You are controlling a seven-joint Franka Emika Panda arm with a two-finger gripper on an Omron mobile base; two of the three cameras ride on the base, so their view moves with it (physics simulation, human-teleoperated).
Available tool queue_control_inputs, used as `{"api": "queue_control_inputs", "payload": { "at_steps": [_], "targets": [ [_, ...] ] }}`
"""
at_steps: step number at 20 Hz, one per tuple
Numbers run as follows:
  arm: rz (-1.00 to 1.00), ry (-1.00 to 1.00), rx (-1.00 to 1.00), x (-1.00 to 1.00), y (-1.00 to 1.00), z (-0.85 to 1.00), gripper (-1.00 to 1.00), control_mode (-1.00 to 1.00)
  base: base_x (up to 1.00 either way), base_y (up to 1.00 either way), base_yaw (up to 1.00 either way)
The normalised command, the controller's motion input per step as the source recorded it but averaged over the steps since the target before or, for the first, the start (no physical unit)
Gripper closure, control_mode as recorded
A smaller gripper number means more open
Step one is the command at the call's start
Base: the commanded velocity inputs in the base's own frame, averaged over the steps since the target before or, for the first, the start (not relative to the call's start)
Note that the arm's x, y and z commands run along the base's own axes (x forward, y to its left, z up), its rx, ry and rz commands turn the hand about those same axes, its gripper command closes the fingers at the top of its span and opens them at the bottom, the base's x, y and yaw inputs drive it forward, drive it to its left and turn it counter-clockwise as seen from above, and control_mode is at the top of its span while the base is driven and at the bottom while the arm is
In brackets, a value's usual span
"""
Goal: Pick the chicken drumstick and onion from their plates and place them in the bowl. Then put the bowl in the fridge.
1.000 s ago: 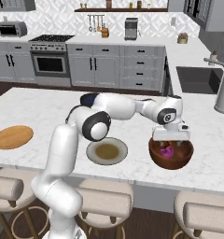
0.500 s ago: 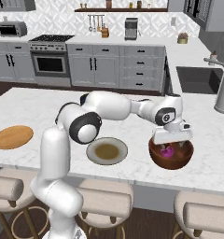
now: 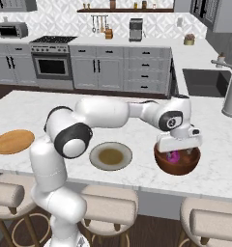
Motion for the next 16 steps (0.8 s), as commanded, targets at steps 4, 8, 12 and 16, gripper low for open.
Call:
{"api": "queue_control_inputs", "payload": {
  "at_steps": [4, 8, 12, 16],
  "targets": [
    [-0.11, -0.08, 0.02, -0.61, 0.13, 0.03, -1.00, -1.00, 0.00, 0.00, 0.00],
    [0.17, -0.12, -0.02, -0.37, 0.74, 0.00, -1.00, -1.00, 0.00, 0.00, 0.00],
    [0.27, -0.05, 0.00, -0.16, 0.76, 0.00, -1.00, -1.00, 0.00, 0.00, 0.00],
    [0.07, -0.03, -0.04, 0.16, 0.76, -0.16, -1.00, -1.00, 0.00, 0.00, 0.00]
  ]
}}
